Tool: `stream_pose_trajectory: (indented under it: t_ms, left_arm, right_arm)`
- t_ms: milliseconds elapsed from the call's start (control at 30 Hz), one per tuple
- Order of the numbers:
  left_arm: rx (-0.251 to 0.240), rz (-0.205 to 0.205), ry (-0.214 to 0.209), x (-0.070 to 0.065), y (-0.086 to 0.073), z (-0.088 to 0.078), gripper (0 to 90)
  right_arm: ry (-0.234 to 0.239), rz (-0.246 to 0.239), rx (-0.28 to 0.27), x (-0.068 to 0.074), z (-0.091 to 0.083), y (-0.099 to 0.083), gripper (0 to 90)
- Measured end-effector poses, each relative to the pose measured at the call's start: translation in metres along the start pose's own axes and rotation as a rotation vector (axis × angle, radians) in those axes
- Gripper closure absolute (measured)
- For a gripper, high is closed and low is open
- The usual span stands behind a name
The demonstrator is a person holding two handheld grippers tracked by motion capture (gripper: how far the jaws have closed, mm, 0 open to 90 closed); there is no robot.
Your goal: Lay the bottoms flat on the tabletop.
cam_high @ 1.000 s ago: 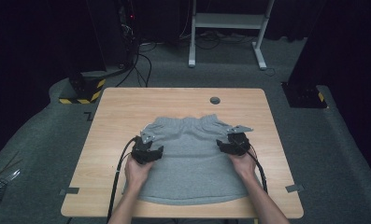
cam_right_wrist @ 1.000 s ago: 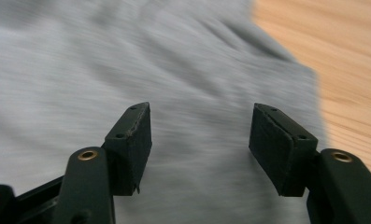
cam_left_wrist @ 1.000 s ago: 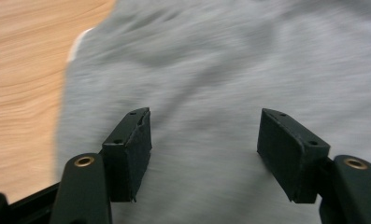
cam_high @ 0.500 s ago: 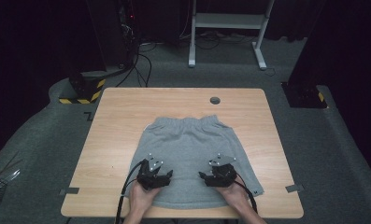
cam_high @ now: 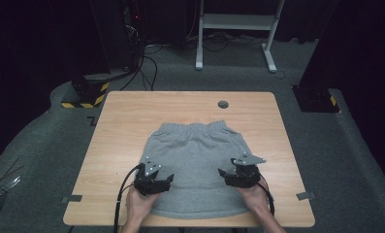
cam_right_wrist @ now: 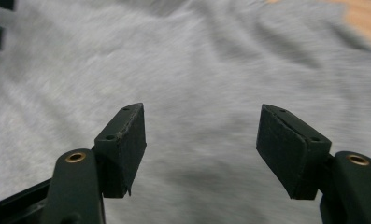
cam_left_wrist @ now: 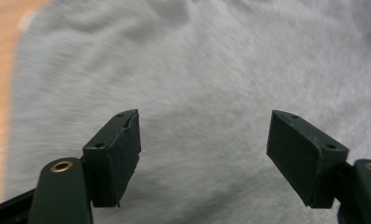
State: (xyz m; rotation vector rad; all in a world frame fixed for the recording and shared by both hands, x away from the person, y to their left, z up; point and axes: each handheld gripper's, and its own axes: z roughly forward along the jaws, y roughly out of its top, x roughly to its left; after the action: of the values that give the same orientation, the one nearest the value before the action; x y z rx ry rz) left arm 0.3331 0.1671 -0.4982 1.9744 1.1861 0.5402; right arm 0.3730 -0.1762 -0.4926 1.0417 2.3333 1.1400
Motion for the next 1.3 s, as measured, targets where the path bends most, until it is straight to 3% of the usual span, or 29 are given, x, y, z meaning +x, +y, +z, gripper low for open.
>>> stream_pose_trajectory:
  t_ms: [133, 667, 867, 1067, 1300]
  left_arm:
    - [-0.05, -0.066, -0.005, 0.013, 0.0, -0.012, 25.8]
    - [-0.094, -0.132, 0.036, 0.046, -0.007, -0.028, 27.1]
    - [-0.076, -0.131, 0.074, 0.057, -0.013, -0.03, 26.8]
    - [-0.08, -0.161, 0.094, 0.066, -0.017, -0.031, 26.4]
    - [-0.041, -0.174, 0.154, 0.082, -0.028, -0.028, 26.2]
  right_arm:
    - [-0.031, 0.041, -0.027, -0.02, -0.014, -0.002, 32.3]
    - [-0.11, 0.135, -0.08, -0.054, -0.046, -0.014, 32.5]
    - [-0.139, 0.172, -0.105, -0.066, -0.057, -0.02, 32.7]
    - [-0.155, 0.213, -0.107, -0.076, -0.06, -0.031, 33.4]
    - [-0.195, 0.264, -0.114, -0.089, -0.064, -0.042, 36.1]
